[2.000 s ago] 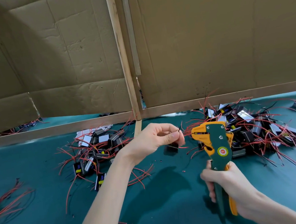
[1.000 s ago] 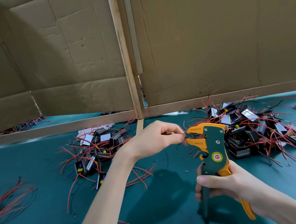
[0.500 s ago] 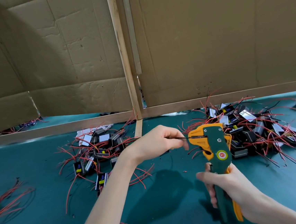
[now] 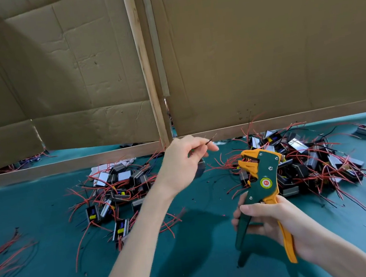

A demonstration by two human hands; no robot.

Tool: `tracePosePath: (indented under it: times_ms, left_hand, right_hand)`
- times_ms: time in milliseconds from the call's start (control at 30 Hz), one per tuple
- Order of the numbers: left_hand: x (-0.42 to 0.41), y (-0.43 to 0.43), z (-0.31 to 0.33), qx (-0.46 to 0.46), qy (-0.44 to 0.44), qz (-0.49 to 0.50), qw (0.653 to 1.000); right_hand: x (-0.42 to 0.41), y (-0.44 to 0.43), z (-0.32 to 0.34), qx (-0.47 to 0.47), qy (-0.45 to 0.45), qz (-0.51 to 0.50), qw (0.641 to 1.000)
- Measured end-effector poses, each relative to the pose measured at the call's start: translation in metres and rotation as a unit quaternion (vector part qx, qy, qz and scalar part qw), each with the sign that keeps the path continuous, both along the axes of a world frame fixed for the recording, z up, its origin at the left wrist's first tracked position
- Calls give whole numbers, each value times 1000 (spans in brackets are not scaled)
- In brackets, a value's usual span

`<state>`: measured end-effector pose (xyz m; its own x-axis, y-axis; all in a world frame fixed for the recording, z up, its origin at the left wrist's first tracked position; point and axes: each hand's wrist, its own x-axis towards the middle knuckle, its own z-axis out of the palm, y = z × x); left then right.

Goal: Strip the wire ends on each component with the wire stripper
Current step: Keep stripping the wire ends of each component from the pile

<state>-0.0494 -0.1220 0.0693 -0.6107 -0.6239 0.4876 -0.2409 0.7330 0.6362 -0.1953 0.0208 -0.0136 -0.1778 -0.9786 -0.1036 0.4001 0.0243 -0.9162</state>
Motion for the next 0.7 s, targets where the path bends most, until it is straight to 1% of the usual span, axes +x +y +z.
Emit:
tracePosePath:
  times_ms: [67, 167, 267, 333, 400, 433, 467, 500, 533, 633, 667, 700]
  left_hand:
    - [-21, 7, 3, -47, 49, 10, 998]
    - [-65, 18, 12, -75, 123, -6, 990]
    - [-110, 28, 15, -77, 145, -34, 986]
    - [-133, 33, 13, -49, 102, -67, 991]
    - [-150, 37, 7, -3, -4, -110, 994]
    - [-153, 38, 4, 22, -56, -131, 990]
    - [-154, 41, 1, 39, -93, -145, 984]
    - [-151, 43, -1, 43, -114, -152, 981]
    - [-145, 45, -1, 37, -118, -154, 980]
    - [-104, 43, 5, 16, -88, -140, 986]
    - [-86, 36, 8, 16, -91, -125, 988]
    - [-66, 28, 11, 20, -112, -111, 987]
  right_hand:
    - [-2, -1, 0, 3, -3, -4, 1000]
    - [-4, -2, -1, 9, -4, -3, 1000]
    - [-8, -4, -5, 26, -7, 5, 1000]
    - [-10, -4, -6, 36, 5, 11, 999]
    - [-12, -5, -8, 41, 9, 11, 999]
    - [-12, -6, -8, 42, 3, 8, 999]
    - [-13, -6, -8, 41, -4, 7, 999]
    - [-14, -6, -8, 40, -10, 8, 999]
    - [-14, -6, -8, 41, -16, 9, 999]
    - [-15, -5, -7, 46, -21, 9, 999]
    - [-14, -5, -7, 48, -19, 9, 999]
    - [-13, -5, -6, 49, -16, 8, 999]
